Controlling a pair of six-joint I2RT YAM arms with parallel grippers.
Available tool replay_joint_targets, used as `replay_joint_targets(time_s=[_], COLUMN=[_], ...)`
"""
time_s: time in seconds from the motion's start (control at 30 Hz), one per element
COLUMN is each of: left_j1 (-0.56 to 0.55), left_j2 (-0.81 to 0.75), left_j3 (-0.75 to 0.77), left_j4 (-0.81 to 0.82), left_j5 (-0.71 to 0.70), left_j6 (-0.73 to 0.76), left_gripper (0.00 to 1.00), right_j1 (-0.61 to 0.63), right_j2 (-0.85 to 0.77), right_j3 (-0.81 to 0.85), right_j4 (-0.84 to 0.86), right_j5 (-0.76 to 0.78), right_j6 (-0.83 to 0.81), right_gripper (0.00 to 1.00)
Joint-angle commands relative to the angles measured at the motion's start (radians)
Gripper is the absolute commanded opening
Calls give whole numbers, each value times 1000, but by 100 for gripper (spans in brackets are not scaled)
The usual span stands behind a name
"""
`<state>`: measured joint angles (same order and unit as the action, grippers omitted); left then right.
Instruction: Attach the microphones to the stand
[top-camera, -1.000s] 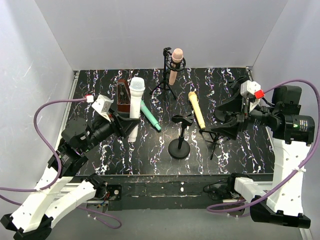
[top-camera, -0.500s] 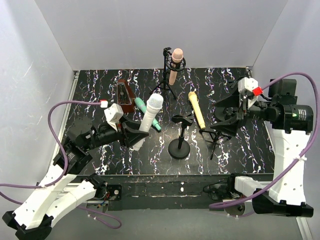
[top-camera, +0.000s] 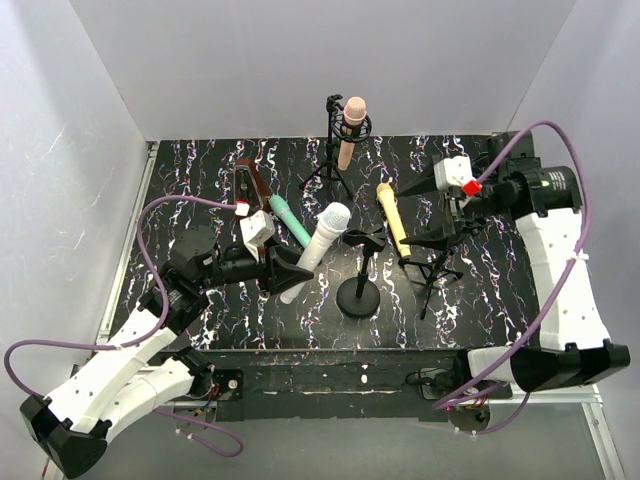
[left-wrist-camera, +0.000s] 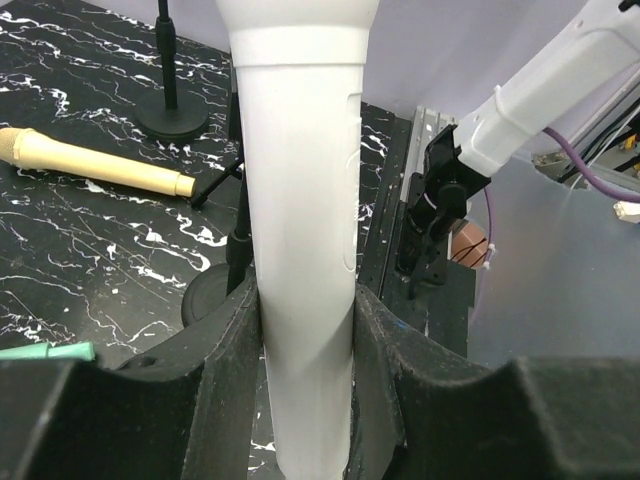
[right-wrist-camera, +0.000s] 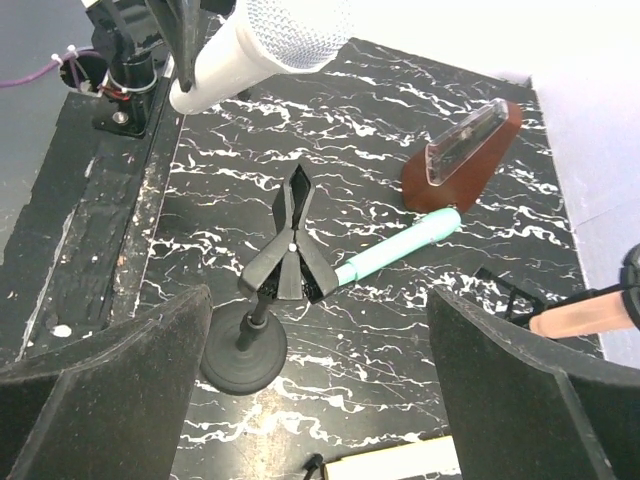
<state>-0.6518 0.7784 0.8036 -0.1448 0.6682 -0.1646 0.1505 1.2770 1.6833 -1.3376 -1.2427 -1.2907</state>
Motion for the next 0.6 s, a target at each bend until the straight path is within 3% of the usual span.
replay_joint_targets(time_s=[0.0,0.27,0.57], left_j1=[1,3,3], left_j2=[2,33,82], left_j3=[-15,-63,-70], left_j4=[94,217,281], left_j5=[24,-4,8], left_j6=[60,99,97], left_gripper=[0,0,0], right_j1=[52,159,179], right_j2=[50,30,71], right_j3=[24,-155,-113], right_j4=[-190,102,118], right_j5=[9,66,91], right_j6=[-13,227,263], right_gripper=[94,93,92])
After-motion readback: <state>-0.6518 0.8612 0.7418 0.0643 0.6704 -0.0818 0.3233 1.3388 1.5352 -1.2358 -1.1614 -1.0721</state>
